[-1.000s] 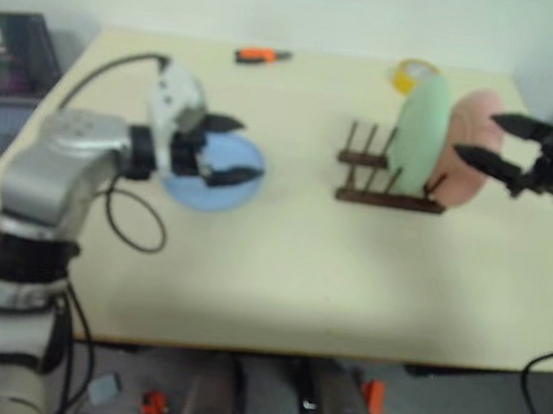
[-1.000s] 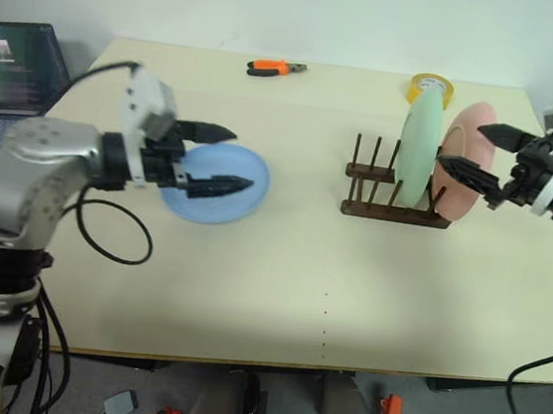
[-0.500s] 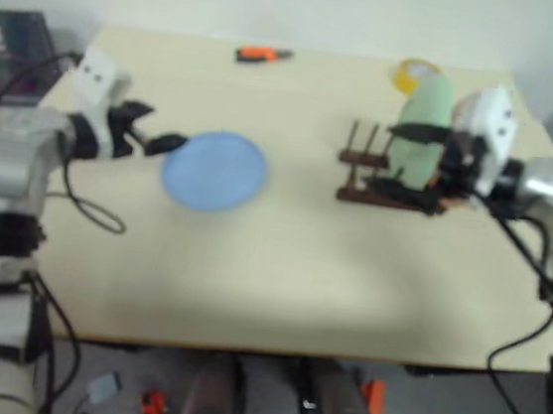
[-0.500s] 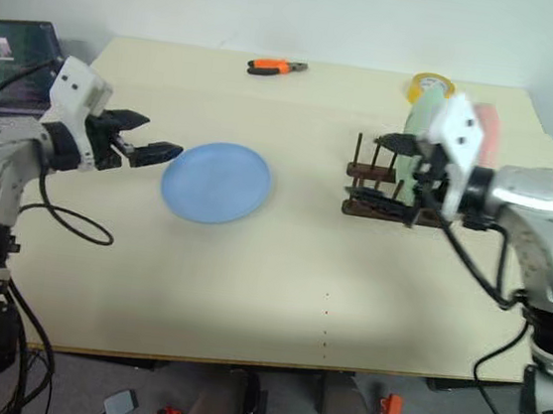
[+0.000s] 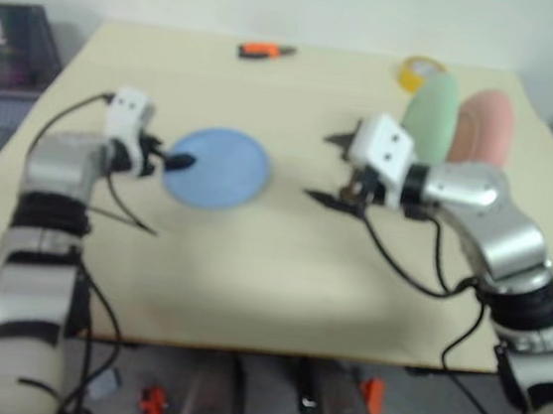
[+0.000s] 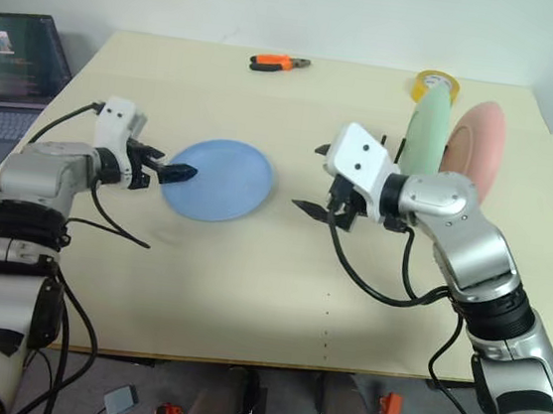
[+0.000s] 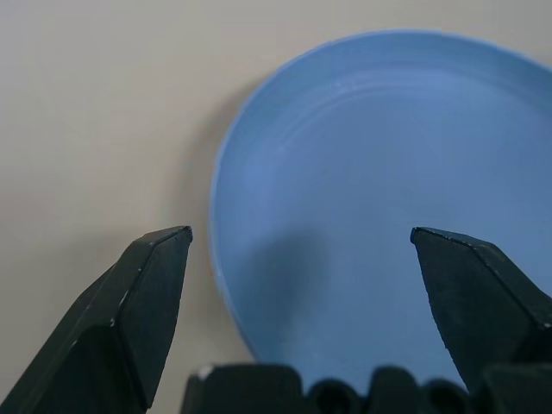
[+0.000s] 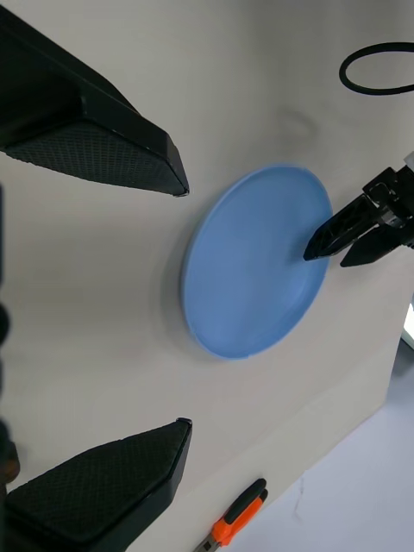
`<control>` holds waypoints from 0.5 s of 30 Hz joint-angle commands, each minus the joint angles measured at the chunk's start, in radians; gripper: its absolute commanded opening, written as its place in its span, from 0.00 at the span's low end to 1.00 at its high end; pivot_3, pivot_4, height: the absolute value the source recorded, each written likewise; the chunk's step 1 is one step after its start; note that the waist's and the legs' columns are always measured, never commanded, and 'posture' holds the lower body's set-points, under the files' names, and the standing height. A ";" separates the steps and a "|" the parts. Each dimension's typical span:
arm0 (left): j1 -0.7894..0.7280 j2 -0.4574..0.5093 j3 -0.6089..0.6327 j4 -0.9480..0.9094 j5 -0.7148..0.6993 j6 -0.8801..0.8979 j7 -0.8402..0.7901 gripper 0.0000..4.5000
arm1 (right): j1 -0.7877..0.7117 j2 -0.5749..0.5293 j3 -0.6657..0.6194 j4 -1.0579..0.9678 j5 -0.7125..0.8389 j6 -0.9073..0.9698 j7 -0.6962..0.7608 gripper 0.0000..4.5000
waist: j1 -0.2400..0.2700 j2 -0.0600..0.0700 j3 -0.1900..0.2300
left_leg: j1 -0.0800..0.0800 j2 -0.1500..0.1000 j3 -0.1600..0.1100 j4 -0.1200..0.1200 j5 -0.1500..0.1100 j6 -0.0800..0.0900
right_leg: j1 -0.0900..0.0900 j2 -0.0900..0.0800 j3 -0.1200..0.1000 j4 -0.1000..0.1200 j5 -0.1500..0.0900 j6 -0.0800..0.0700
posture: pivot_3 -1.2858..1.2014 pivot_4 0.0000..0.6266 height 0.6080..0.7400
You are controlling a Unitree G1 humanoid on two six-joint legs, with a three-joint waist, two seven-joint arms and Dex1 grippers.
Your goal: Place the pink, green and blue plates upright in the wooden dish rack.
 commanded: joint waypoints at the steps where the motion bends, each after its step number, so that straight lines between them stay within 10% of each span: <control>1: -0.032 -0.003 0.015 0.003 0.010 -0.011 0.012 1.00 | 0.004 0.002 -0.015 -0.039 -0.021 -0.014 -0.001 1.00 | 0.000 0.000 0.000 | 0.000 0.000 0.000 0.000 0.000 0.000 | 0.000 0.000 0.000 0.000 0.000 0.000 | 0.52 0.24 1.00; 15: -0.030 -0.060 0.037 0.063 0.010 0.008 0.085 0.92 | 0.024 0.000 -0.012 -0.034 -0.064 -0.009 0.008 1.00 | -0.001 0.000 0.000 | 0.000 0.000 0.000 0.006 0.000 0.000 | 0.001 0.000 0.000 0.002 0.001 0.002 | 0.52 0.24 1.00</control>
